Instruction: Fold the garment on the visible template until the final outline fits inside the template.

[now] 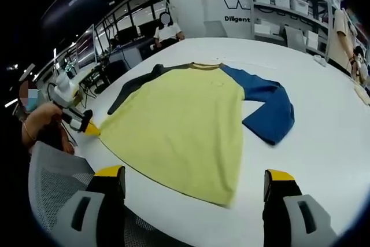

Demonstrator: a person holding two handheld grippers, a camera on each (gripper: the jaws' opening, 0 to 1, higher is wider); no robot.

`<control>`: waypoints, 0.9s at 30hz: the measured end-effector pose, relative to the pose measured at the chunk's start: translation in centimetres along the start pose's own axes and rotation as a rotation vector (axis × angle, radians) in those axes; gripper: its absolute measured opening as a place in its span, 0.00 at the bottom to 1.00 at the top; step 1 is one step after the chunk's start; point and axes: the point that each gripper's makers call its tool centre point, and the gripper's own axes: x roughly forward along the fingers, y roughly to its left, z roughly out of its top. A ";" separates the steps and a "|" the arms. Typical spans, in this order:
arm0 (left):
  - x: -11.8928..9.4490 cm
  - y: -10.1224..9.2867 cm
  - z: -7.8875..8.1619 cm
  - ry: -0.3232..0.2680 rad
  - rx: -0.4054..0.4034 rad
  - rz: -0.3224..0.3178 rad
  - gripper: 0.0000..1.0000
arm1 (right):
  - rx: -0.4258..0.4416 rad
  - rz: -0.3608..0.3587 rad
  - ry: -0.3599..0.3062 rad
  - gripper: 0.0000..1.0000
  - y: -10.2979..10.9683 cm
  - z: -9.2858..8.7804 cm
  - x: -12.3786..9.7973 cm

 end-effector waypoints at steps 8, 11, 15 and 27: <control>-0.4 0.2 0.3 -0.031 0.015 0.011 0.12 | -0.027 -0.009 -0.019 0.99 -0.5 0.7 -0.3; -0.7 0.0 0.7 -0.064 0.007 0.000 0.24 | -0.036 -0.014 -0.025 0.99 -0.8 1.0 -0.5; -1.3 -0.4 1.7 -0.131 0.002 -0.020 0.39 | -0.034 -0.019 -0.042 0.99 -1.6 1.7 -0.7; -3.3 -2.5 3.4 -0.252 0.064 -0.087 0.74 | -0.037 -0.012 -0.068 0.99 -2.7 2.8 -1.2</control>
